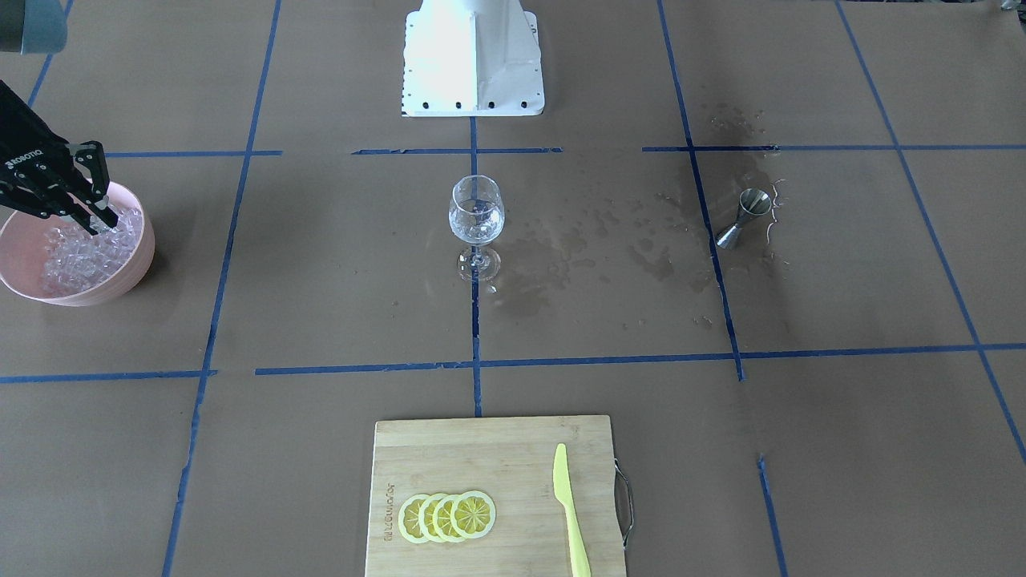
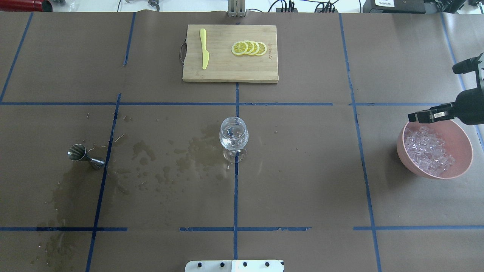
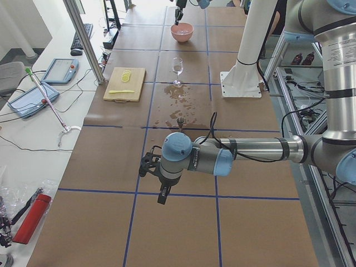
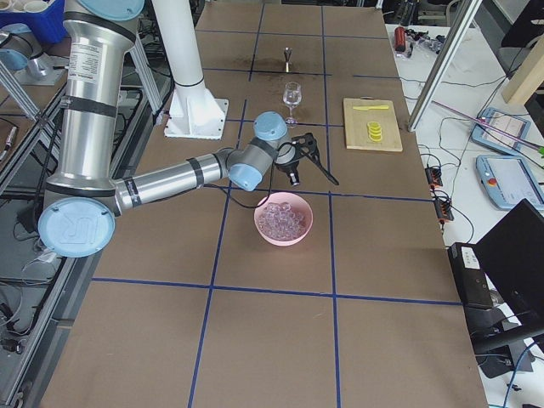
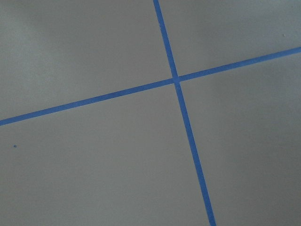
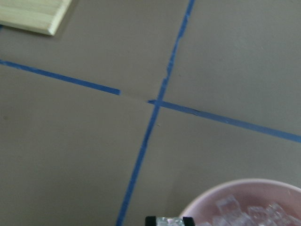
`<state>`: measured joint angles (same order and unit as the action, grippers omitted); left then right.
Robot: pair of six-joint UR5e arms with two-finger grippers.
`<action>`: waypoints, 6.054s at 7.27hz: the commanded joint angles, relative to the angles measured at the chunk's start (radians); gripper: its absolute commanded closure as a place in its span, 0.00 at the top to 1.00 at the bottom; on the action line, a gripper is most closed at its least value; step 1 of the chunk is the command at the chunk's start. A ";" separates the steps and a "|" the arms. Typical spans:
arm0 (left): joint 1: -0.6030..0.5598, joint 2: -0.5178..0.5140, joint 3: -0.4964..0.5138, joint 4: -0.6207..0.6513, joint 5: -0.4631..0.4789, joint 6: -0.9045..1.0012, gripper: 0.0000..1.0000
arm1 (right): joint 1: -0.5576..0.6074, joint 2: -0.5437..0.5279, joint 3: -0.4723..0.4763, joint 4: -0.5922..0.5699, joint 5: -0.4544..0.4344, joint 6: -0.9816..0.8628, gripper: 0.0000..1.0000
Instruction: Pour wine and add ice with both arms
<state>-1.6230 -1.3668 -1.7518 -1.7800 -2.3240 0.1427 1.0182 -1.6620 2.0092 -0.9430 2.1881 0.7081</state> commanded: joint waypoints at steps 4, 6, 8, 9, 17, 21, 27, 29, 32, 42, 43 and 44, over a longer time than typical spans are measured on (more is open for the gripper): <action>0.000 0.000 0.000 -0.001 0.000 0.000 1.00 | -0.128 0.443 0.013 -0.434 -0.104 0.234 0.00; 0.000 -0.002 0.000 -0.001 0.000 0.000 1.00 | -0.269 0.603 0.011 -0.648 -0.250 0.289 0.00; 0.000 -0.002 0.000 -0.002 0.000 0.000 1.00 | -0.375 0.712 0.002 -0.801 -0.367 0.336 0.00; 0.002 -0.002 0.000 -0.002 0.000 0.000 1.00 | -0.416 0.758 -0.003 -0.836 -0.404 0.365 0.00; 0.000 -0.002 0.003 -0.001 0.002 0.000 1.00 | -0.570 0.981 -0.168 -0.945 -0.525 0.526 0.00; 0.000 0.000 0.005 -0.001 0.002 0.000 1.00 | -0.570 0.982 -0.168 -0.945 -0.525 0.524 0.19; 0.000 0.003 0.005 -0.001 0.002 0.000 1.00 | -0.570 0.973 -0.167 -0.945 -0.567 0.518 0.37; 0.000 0.003 0.003 -0.001 0.002 0.000 1.00 | -0.570 0.976 -0.167 -0.945 -0.577 0.518 0.67; 0.000 0.003 0.003 -0.001 0.002 0.000 1.00 | -0.560 0.970 -0.159 -0.947 -0.562 0.487 0.80; 0.000 0.002 -0.005 0.001 0.002 0.000 1.00 | 0.108 0.212 0.007 -0.663 -0.059 -0.506 0.99; 0.000 0.002 -0.005 0.001 0.002 0.000 1.00 | 0.191 0.120 -0.009 -0.668 -0.042 -0.606 1.00; 0.000 0.002 -0.005 0.001 0.000 0.000 1.00 | 0.288 0.028 -0.077 -0.649 -0.051 -0.756 1.00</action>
<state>-1.6228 -1.3655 -1.7564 -1.7794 -2.3228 0.1427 1.1820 -1.5112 1.9922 -1.6123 2.1263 0.1324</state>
